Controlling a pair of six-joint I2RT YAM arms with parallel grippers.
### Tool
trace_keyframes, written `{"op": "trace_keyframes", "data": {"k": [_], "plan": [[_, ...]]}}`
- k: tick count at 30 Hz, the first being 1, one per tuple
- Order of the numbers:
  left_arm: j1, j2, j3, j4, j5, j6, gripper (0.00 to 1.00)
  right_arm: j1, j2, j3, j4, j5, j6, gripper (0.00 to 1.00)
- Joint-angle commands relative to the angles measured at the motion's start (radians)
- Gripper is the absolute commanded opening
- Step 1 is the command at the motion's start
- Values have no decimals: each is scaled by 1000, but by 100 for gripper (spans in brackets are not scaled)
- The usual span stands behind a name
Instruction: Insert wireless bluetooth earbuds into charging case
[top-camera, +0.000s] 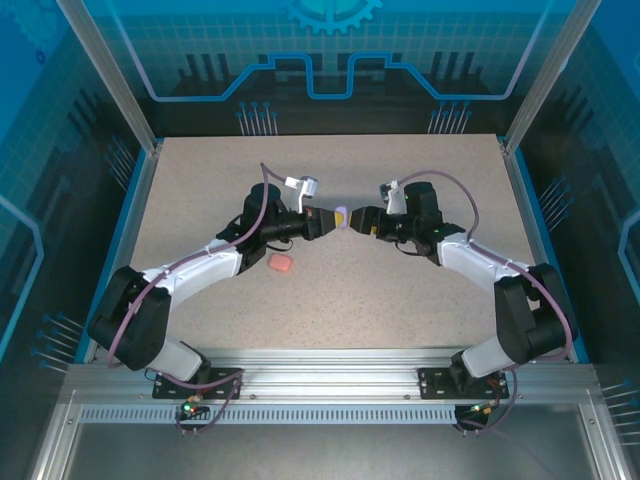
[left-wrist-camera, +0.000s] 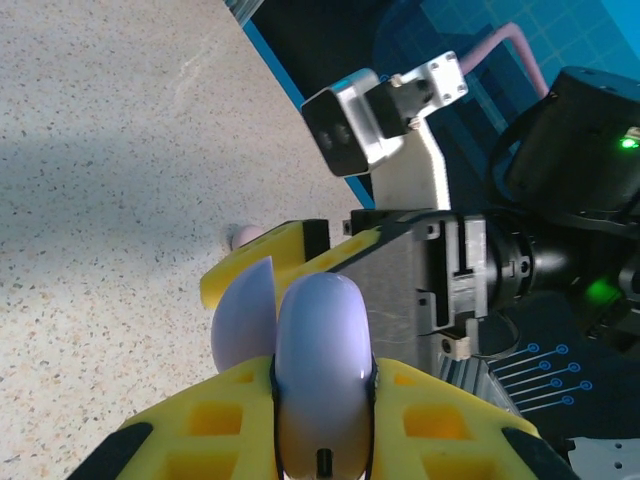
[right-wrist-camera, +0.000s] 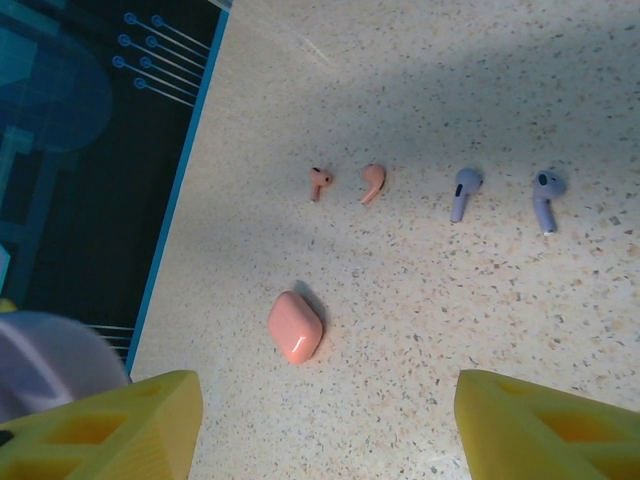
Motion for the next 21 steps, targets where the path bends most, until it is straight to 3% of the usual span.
{"op": "trace_keyframes", "data": {"k": [1,13,21], "plan": [[-15,-26,21,47,37,-15,0,-8,-1,8,5,1,15,68],[-15,-32,19,52,19,-16,0,-78,-212,-70,-29,-99,26,66],[-15,-29,25,77,24,-45,0,-37,-165,-45,53,-159,39,48]]}}
